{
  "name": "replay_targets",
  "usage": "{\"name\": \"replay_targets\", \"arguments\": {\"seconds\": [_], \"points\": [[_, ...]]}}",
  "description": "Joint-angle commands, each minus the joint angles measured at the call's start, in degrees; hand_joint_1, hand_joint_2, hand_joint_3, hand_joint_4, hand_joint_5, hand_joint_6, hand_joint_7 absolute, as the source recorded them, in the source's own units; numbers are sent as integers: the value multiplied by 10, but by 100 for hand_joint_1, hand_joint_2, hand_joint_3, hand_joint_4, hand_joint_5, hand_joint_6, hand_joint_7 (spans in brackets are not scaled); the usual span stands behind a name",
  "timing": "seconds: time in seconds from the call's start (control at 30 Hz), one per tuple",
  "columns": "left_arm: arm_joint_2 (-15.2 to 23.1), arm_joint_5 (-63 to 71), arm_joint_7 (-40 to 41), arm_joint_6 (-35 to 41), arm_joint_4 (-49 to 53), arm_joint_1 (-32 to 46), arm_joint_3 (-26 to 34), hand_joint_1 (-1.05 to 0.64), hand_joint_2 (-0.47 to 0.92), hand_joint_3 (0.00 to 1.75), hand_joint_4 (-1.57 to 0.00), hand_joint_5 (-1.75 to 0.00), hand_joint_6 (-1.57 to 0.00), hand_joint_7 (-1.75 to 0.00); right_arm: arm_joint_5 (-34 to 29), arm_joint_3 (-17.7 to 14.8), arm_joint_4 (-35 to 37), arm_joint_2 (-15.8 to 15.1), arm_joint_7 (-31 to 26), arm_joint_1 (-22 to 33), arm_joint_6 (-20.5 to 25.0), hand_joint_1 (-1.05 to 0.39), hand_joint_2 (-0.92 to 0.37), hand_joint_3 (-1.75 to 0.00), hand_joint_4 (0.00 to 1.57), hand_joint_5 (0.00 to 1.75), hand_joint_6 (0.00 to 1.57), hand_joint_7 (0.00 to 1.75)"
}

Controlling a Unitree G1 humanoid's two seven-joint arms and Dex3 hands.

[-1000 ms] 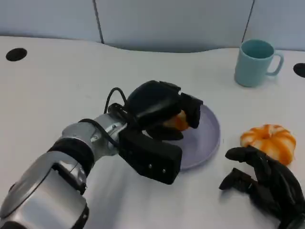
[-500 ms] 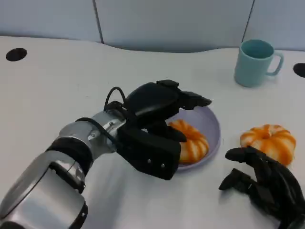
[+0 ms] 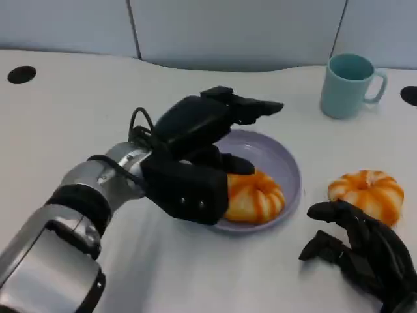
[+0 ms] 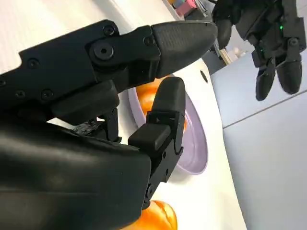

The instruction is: Grasp the bread from the table and place it into the plate.

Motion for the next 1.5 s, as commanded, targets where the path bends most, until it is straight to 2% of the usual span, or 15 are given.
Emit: {"name": "replay_targets", "arguments": {"seconds": [0.03,0.07,0.13,0.2,0.3,0.4,0.5,0.67,0.83,1.0,1.2,1.5], "points": [[25,-67,-58,-32,-11,39,50,-61,92,26,-8,-58,-35,-2,-1,-4,15,-5,-3,6,5,-44,-92,-25,61,142,63,101],[25,-89,-77,-37,-13,51,65,-60,92,25,-9,-58,-36,-3,0,-5,14,-5,-3,6,6,-44,-92,-25,61,142,63,101],[24,-137,-116,-50,-20,78,97,-61,92,27,-5,-76,-36,-2,0,-5,15,-4,-2,6,5,-44,-92,-24,61,142,63,101],[20,-183,-162,-53,-31,100,126,-60,92,26,-5,-80,-37,-3,0,-5,17,-4,0,5,1,-43,-92,-25,61,142,63,100],[17,-266,-244,-42,-64,145,172,-58,92,25,-8,-74,-38,-2,-2,-5,17,-7,1,5,1,-44,-92,-25,62,142,63,100],[17,-310,-292,-26,-97,171,195,-57,92,27,-14,-67,-38,-1,-2,-5,18,-8,0,5,0,-44,-92,-25,62,143,64,100],[4,-400,-342,13,-165,229,242,-58,92,24,-24,-68,-40,-2,-2,-6,16,-9,-2,5,4,-45,-92,-24,62,142,64,101],[-2,-471,-378,70,-261,304,279,-56,92,24,-40,-73,-48,-5,-3,-7,21,-11,3,4,-1,-44,-92,-25,62,142,63,102],[-25,-563,-434,136,-331,379,316,-50,92,21,-55,-88,-59,-7,0,-11,29,-14,5,-1,5,-45,-92,-23,63,142,64,102],[-45,-601,-428,209,-424,464,336,-50,92,19,-61,-98,-71,-10,0,-15,36,-18,3,-6,8,-47,-92,-21,66,138,67,100],[-48,-616,-421,280,-511,528,351,-48,92,16,-69,-103,-88,-16,-2,-16,36,-20,3,-8,4,-45,-92,-21,68,137,67,99],[-76,-611,-378,358,-557,580,357,-34,92,16,-75,-117,-98,-20,-5,-16,24,-23,1,1,5,-46,-92,-21,67,139,67,99]]}}
